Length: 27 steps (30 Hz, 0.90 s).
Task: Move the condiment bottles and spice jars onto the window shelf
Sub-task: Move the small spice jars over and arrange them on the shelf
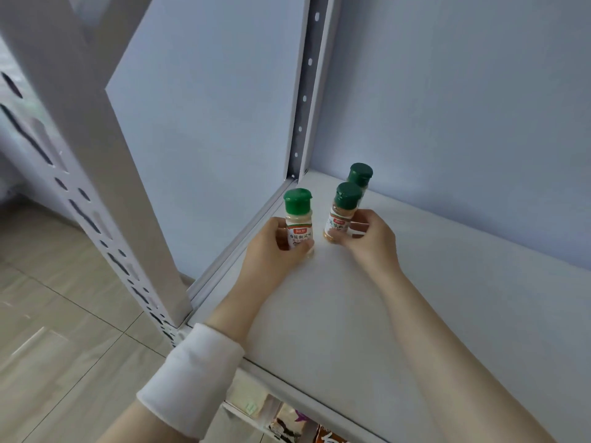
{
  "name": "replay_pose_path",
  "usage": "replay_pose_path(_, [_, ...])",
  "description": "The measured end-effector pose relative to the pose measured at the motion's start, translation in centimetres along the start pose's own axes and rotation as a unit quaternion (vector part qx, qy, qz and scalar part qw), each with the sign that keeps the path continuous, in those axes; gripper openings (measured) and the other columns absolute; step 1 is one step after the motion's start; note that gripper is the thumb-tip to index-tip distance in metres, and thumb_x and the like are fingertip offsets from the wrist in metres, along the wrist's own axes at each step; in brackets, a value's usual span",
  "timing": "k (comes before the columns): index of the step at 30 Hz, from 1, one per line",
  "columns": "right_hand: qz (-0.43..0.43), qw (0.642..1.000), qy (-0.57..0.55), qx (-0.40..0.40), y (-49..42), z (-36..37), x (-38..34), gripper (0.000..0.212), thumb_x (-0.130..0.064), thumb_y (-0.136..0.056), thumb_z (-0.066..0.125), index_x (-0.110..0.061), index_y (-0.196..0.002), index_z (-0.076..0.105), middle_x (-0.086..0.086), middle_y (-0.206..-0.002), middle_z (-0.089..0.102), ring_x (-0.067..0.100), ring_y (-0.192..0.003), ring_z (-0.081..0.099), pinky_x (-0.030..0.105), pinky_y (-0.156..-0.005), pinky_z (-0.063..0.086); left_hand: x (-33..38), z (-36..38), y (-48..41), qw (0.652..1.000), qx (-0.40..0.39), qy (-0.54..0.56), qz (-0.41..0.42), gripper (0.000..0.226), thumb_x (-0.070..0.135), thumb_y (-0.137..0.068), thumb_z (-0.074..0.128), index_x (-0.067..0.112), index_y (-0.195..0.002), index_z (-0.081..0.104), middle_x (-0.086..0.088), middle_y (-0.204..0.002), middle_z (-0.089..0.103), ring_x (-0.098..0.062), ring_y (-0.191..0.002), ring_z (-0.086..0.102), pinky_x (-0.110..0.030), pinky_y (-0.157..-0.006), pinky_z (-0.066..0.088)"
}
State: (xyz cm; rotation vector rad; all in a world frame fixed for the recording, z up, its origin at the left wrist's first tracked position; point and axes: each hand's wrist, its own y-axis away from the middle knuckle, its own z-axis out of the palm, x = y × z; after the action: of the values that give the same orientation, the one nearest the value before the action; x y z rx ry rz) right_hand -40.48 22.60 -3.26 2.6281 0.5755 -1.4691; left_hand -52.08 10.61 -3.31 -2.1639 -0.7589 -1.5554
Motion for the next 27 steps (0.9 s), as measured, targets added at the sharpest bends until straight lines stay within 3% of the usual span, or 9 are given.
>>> replay_pose_path(10, [0.015,0.999,-0.010,0.029,0.1,0.9,-0.3,0.041,-0.020,-0.071,0.079,-0.009,-0.107,0.061,0.005,-0.104,0.068,0.010,-0.086,0.055,0.014,-0.072,0.035,0.4,-1.2,0.4,0.995,-0.006,0.095,-0.033,0.022,0.030,-0.084,0.064,0.021,-0.102,0.055,0.004,-0.093,0.070,-0.010,-0.083,0.066,-0.029,-0.079,0.050])
replay_pose_path(15, [0.027,0.999,-0.034,0.016,1.5,-0.5,-0.4,0.034,-0.023,-0.071,0.078,-0.018,-0.101,0.062,-0.001,-0.096,0.067,0.013,-0.089,0.062,0.023,-0.082,0.045,0.5,-1.6,1.2,0.984,-0.034,0.170,-0.032,0.023,0.026,-0.086,0.063,0.016,-0.105,0.055,-0.004,-0.095,0.070,-0.021,-0.090,0.068,-0.043,-0.091,0.051])
replay_pose_path(21, [0.018,0.992,-0.120,-0.014,5.9,-2.2,-1.7,0.029,-0.020,-0.074,0.076,-0.019,-0.101,0.065,-0.011,-0.091,0.067,-0.003,-0.086,0.062,0.008,-0.071,0.044,1.3,-1.8,4.7,0.973,-0.050,0.220,-0.035,0.028,0.024,-0.087,0.062,0.014,-0.111,0.053,-0.008,-0.099,0.069,-0.021,-0.087,0.069,-0.039,-0.085,0.056])
replay_pose_path(23, [0.019,0.990,-0.141,-0.020,7.8,-2.8,-2.0,0.025,-0.019,-0.076,0.074,-0.019,-0.099,0.066,-0.006,-0.095,0.069,0.001,-0.088,0.064,0.013,-0.078,0.048,1.2,-1.9,6.5,0.974,-0.034,0.224,-0.030,0.023,0.025,-0.087,0.061,0.017,-0.107,0.055,-0.008,-0.097,0.069,-0.020,-0.085,0.070,-0.036,-0.083,0.057])
replay_pose_path(25, [0.021,0.985,-0.168,-0.035,10.0,-3.3,-1.9,0.017,-0.019,-0.077,0.072,-0.022,-0.094,0.067,-0.003,-0.096,0.071,0.010,-0.092,0.067,0.027,-0.089,0.051,1.0,-2.2,8.8,0.974,-0.022,0.226,-0.017,0.018,0.024,-0.088,0.060,0.018,-0.104,0.055,-0.007,-0.095,0.068,-0.018,-0.084,0.069,-0.032,-0.079,0.057])
replay_pose_path(27, [0.023,0.976,-0.207,-0.055,12.4,-3.8,-1.9,0.014,-0.017,-0.079,0.070,-0.024,-0.090,0.067,-0.003,-0.094,0.072,0.013,-0.093,0.068,0.031,-0.089,0.051,0.9,-2.6,11.4,0.973,-0.018,0.231,-0.008,0.021,0.024,-0.088,0.059,0.016,-0.107,0.054,-0.006,-0.095,0.067,-0.017,-0.083,0.069,-0.030,-0.077,0.057])
